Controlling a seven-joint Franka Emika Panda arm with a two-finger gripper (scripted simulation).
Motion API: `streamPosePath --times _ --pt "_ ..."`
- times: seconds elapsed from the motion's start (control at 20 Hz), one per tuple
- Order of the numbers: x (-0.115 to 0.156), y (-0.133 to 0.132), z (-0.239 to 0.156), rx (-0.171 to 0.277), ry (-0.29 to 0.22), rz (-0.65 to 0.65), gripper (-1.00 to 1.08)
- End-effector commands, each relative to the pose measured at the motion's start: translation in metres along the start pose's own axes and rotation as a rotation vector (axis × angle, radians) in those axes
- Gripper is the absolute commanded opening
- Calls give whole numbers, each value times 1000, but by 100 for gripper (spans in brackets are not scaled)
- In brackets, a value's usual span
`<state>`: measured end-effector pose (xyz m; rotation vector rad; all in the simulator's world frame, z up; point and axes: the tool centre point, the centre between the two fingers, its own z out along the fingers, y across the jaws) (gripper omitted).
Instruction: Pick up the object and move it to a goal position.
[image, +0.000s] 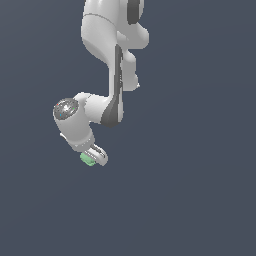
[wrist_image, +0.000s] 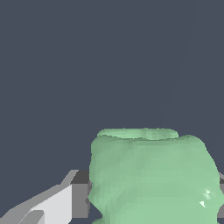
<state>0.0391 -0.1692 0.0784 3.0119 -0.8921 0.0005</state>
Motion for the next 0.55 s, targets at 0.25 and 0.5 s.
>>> streamPosePath --times 0.25,0.5 --pt "24 17 -4 0 0 -2 -100" --pt "28 20 -5 0 0 -2 -100"
